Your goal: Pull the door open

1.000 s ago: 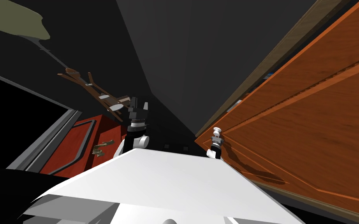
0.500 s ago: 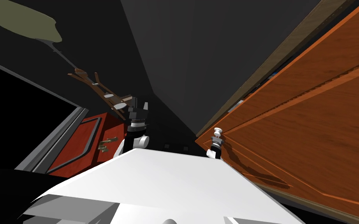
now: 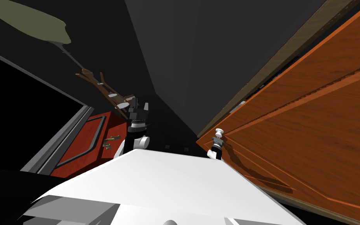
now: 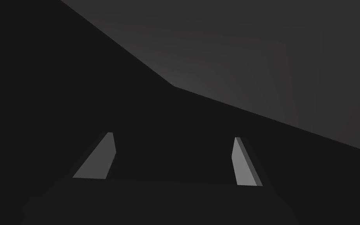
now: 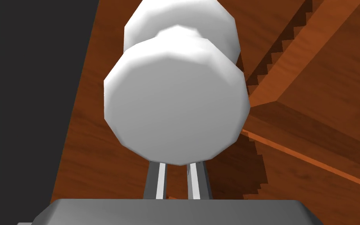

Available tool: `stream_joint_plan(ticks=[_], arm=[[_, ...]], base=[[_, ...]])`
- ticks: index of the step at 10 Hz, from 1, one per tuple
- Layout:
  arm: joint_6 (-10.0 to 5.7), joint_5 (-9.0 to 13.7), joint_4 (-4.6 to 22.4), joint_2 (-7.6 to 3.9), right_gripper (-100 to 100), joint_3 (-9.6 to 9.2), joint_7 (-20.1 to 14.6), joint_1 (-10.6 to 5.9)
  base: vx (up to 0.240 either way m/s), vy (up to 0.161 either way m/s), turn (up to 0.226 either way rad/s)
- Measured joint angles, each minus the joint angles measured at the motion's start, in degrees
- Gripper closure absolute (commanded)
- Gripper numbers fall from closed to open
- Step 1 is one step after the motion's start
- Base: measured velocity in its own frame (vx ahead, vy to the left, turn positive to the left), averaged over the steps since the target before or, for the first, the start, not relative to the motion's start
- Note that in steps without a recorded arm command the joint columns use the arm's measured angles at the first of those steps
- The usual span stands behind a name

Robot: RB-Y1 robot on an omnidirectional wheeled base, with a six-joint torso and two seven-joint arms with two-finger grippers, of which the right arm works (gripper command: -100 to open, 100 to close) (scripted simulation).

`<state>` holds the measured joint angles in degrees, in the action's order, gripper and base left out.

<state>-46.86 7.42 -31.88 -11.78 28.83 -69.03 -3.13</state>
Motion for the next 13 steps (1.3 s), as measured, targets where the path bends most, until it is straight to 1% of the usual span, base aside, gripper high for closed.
stream_joint_plan(ticks=[1, 2, 3, 4, 5, 6, 7, 8, 9, 10, 11, 12, 13], arm=[[-0.27, 0.1, 0.3, 0.01, 100, 0.08, -1.1, -0.02], [1.07, 0.0, -2.5, 0.83, 100, 0.03, -1.4, 1.4], [1.08, 0.1, -2.1, 0.83, 100, 0.16, -2.2, 1.11], [0.96, 0.2, -2.4, 0.82, 100, 0.27, -3.8, 1.35], [0.76, 0.4, -2.2, 0.82, 100, 0.4, -5.5, 1.3], [-0.23, 0.4, 0.1, 0.16, 100, 0.46, -6.7, 0.12], [-0.33, 0.5, 0.4, 0.23, 100, 0.55, -7.1, -0.09], [0.52, 0.4, -1.0, 0.62, 100, 0.51, -7.1, 0.68], [2.35, 0.4, -4.2, 1.32, 100, 0.47, -7.0, 1.95], [2.79, 0.4, -4.6, 1.44, 100, 0.5, -6.9, 2.01], [2.33, 0.4, -3.7, 1.15, 100, 0.51, -7.0, 1.56], [1.34, 0.5, -1.5, 0.53, 100, 0.53, -7.1, 0.56], [1.34, 0.4, -2.4, 0.78, 100, 0.47, -7.2, 1.2]], base=[[-0.007, -0.001, 0.005], [-0.016, 0.001, 0.023], [-0.033, -0.002, 0.082], [-0.041, -0.003, 0.075], [-0.027, 0.007, 0.016], [-0.01, 0.007, -0.007], [0.0, 0.0, 0.0], [0.0, 0.0, 0.0], [0.0, 0.0, 0.0], [0.0, 0.0, 0.0], [0.0, 0.0, 0.0], [0.0, 0.0, 0.0], [-0.012, 0.001, 0.03]])
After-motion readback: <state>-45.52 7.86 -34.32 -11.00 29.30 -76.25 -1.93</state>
